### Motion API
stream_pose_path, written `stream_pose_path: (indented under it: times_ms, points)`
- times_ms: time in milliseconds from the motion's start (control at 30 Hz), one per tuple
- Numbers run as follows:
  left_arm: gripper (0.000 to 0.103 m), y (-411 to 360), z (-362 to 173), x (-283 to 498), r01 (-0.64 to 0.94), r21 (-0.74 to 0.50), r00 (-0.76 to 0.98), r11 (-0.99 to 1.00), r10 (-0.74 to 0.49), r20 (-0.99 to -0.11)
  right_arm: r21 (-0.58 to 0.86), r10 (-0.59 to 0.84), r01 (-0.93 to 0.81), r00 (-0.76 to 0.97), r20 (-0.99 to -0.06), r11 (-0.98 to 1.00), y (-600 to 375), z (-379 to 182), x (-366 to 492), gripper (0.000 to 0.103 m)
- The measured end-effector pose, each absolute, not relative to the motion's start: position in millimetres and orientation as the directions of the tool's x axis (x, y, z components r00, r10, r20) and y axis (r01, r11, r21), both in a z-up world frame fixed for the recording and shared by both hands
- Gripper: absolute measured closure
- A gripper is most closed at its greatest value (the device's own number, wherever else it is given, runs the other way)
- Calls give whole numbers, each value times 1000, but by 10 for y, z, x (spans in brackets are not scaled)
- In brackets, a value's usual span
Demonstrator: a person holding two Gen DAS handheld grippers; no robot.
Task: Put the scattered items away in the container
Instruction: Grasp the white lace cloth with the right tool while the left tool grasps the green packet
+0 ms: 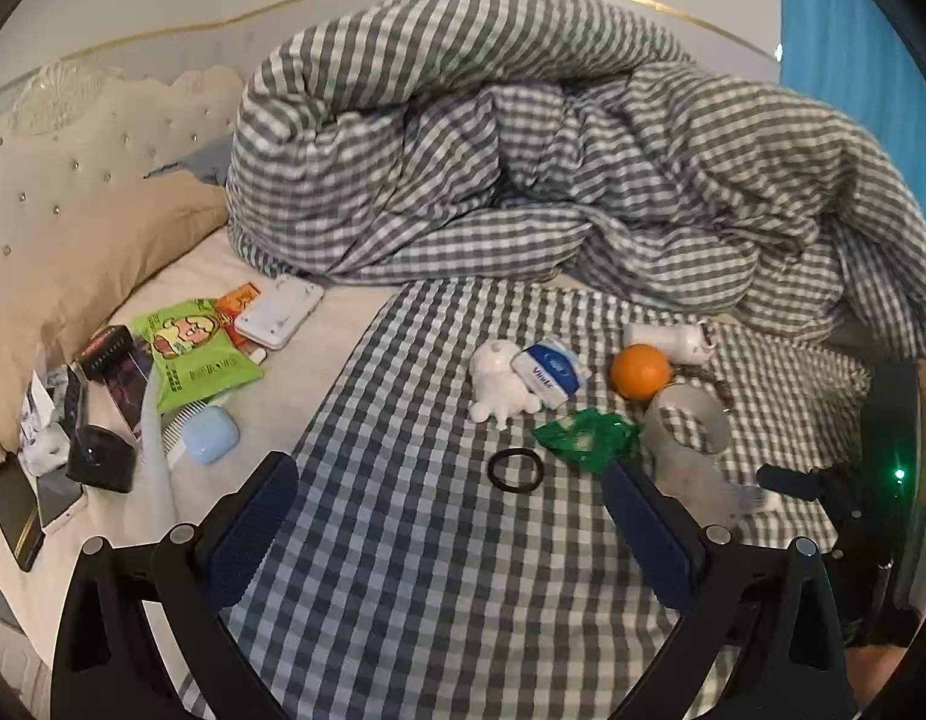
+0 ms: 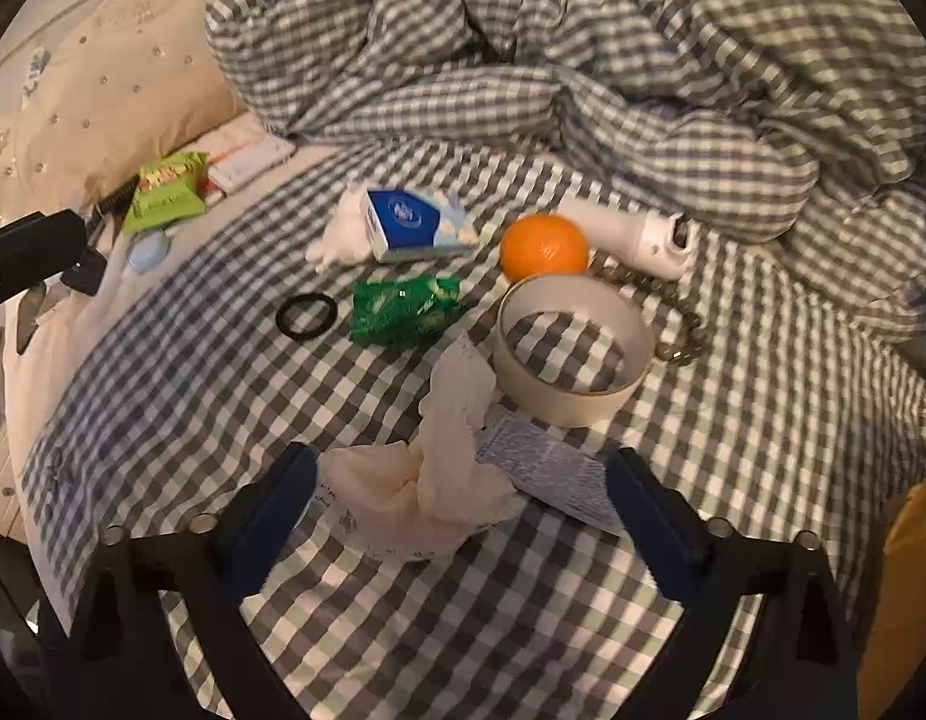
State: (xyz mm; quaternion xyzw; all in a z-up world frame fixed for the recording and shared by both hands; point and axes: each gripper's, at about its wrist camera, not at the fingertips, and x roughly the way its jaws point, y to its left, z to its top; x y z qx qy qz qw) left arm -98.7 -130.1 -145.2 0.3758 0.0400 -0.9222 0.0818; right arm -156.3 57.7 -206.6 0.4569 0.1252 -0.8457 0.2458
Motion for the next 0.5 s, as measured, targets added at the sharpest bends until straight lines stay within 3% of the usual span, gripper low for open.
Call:
stream_pose_path:
  times_ms: [33,100,200,233,267,500]
  points:
    - [0,-1302,-1487,-1024,181,-7,-700,-983,-124,-703,12,-296,530,-454,-841,-848,561,-2100,-1581,36]
    - [0,-1285,-1577,-1113,174,-2,-690,-985,-120,-714,11,-282,531,-433,-856,-847,527,-2183,-1620,58]
    - [0,-1207,-1707,-1228,146,9,-676,-989,-106,-729,47,-297,536,-391,-871,-843,538,-2282,-1644,77]
    - [0,-1180,-1743,-1258,136,13,-673,-991,-102,-732,54,-302,534,-390,-870,-844,553,-2284,-1637,92]
    - [0,-1141,-1784,-1300,123,14,-670,-992,-93,-737,56,-303,532,-388,-870,-845,571,-2277,-1627,96]
    - [0,-853,-2045,-1617,51,-38,-642,-998,-4,-767,73,-320,487,-446,-836,-870,911,-2007,-1546,96]
